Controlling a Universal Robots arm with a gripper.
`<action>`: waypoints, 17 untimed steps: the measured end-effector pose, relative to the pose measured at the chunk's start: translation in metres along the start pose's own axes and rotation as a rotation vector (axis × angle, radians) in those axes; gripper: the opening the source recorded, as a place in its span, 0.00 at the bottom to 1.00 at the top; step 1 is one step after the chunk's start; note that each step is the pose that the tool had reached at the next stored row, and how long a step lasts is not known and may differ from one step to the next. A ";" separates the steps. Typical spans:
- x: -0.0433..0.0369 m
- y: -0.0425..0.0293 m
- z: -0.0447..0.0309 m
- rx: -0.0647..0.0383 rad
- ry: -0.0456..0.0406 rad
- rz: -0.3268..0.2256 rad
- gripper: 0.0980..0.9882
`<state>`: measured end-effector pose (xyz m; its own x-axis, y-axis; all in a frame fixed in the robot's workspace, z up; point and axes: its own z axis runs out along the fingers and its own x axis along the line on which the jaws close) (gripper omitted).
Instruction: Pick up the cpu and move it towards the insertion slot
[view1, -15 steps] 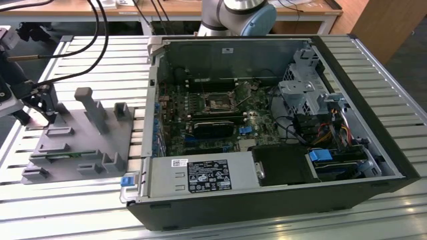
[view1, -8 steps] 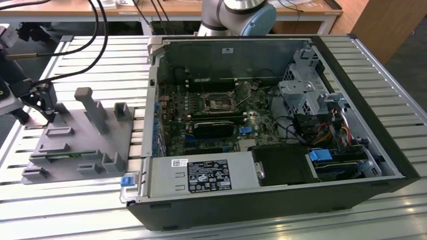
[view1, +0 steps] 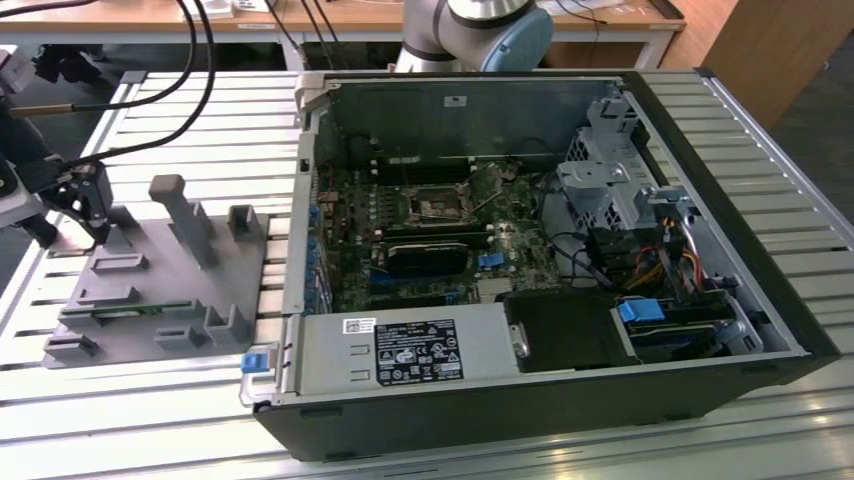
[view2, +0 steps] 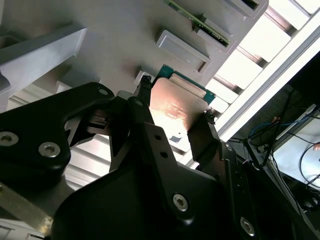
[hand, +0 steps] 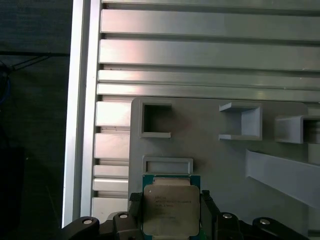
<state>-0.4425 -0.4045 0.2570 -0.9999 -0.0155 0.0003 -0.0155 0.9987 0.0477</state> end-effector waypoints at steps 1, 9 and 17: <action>0.0000 0.0000 -0.0003 0.000 -0.0001 0.000 0.50; 0.0000 0.0001 -0.0027 0.000 0.0002 0.000 0.50; 0.0000 0.0003 -0.0059 0.000 -0.0001 0.000 0.50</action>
<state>-0.4424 -0.4044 0.2629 -0.9999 -0.0155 0.0002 -0.0155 0.9987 0.0478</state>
